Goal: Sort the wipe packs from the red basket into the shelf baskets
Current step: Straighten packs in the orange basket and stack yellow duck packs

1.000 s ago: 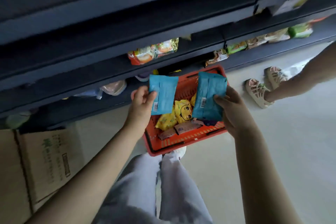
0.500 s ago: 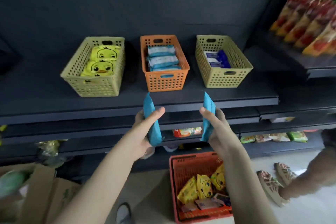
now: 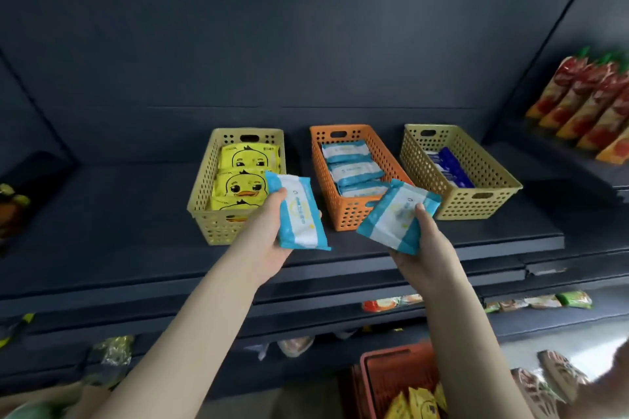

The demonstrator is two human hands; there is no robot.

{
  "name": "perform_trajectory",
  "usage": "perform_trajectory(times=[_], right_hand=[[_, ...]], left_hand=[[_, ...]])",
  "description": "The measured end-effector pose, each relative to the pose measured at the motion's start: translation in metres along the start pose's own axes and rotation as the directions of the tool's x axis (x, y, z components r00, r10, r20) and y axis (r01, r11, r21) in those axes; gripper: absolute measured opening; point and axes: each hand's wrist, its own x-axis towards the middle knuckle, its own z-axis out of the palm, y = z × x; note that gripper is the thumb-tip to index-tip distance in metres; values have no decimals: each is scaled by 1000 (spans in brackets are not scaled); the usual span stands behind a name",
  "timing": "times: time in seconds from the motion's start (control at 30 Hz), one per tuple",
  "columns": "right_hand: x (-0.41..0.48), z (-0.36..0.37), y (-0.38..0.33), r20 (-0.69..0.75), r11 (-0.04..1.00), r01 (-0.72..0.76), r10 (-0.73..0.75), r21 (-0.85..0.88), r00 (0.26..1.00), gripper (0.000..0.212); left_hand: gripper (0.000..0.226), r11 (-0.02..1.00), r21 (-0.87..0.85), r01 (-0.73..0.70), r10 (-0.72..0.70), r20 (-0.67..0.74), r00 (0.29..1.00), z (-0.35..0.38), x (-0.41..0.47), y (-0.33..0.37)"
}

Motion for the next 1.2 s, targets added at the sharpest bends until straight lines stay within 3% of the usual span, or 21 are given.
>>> perform_trajectory(times=[0.13, 0.33, 0.53, 0.77, 0.87, 0.93, 1.0, 1.07, 1.1, 1.17, 1.2], right_hand=[[38, 12, -15, -21, 969, 57, -64, -241, 998, 21], [126, 30, -33, -44, 950, 93, -111, -299, 993, 25], [215, 58, -39, -15, 962, -62, 61, -267, 998, 20], [279, 88, -33, -53, 928, -278, 273, -249, 960, 34], [294, 96, -32, -62, 871, -263, 261, -414, 963, 28], [301, 99, -38, 12, 723, -123, 178, -680, 984, 20], [309, 102, -50, 210, 374, 167, 77, -912, 975, 20], [319, 104, -58, 405, 31, 404, 15, -914, 914, 30], [324, 106, -60, 461, -102, 455, -40, -884, 886, 36], [328, 107, -62, 506, -346, 435, -149, -831, 850, 43], [326, 106, -60, 499, -421, 401, -150, -813, 854, 45]], left_hand=[[17, 995, 84, -63, 72, -119, 990, 13, 31, 21], [19, 975, 174, -138, 168, -170, 971, 40, 103, 49], [23, 970, 124, -208, 231, -215, 949, 53, 167, 66], [8, 968, 121, -220, 247, -296, 923, 45, 205, 78], [8, 970, 126, -209, 238, -312, 920, 41, 215, 81], [7, 974, 115, -195, 222, -317, 922, 38, 219, 83], [9, 977, 118, -180, 208, -305, 929, 34, 222, 85], [13, 975, 146, -168, 204, -283, 937, 33, 223, 87], [14, 974, 162, -162, 202, -275, 940, 32, 223, 88], [10, 971, 182, -157, 201, -254, 946, 32, 225, 89], [8, 970, 189, -155, 199, -244, 949, 32, 225, 89]])
